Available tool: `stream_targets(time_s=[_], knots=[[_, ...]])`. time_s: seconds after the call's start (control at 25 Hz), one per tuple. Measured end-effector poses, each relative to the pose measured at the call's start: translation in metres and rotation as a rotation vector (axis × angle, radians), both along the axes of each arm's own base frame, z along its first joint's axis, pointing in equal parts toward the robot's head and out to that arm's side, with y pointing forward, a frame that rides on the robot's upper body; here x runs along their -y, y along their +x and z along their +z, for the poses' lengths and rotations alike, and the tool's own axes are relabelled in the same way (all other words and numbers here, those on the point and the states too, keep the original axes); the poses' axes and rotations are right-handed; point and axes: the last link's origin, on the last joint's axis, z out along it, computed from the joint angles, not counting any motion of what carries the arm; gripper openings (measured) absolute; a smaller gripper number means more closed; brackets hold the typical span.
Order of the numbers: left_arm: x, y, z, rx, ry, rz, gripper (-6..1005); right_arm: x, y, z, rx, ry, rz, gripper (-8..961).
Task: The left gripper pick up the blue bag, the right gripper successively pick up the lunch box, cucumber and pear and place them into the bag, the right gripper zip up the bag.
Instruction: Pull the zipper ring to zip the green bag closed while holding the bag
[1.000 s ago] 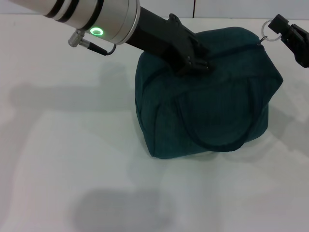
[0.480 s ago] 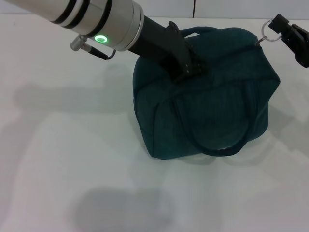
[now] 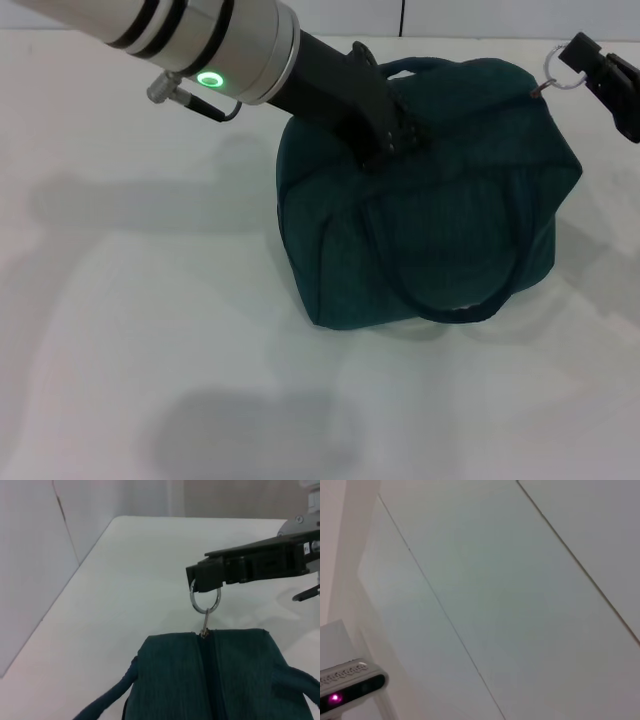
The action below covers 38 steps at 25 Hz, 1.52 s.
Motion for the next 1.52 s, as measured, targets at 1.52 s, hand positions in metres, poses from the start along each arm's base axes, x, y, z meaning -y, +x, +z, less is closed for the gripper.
stream_targets(time_s=[1.52], knots=[[0.004, 0.005, 0.011, 0.078, 0.016, -0.025, 16, 0.014, 0.070, -0.025, 0.068, -0.105, -0.408, 178]])
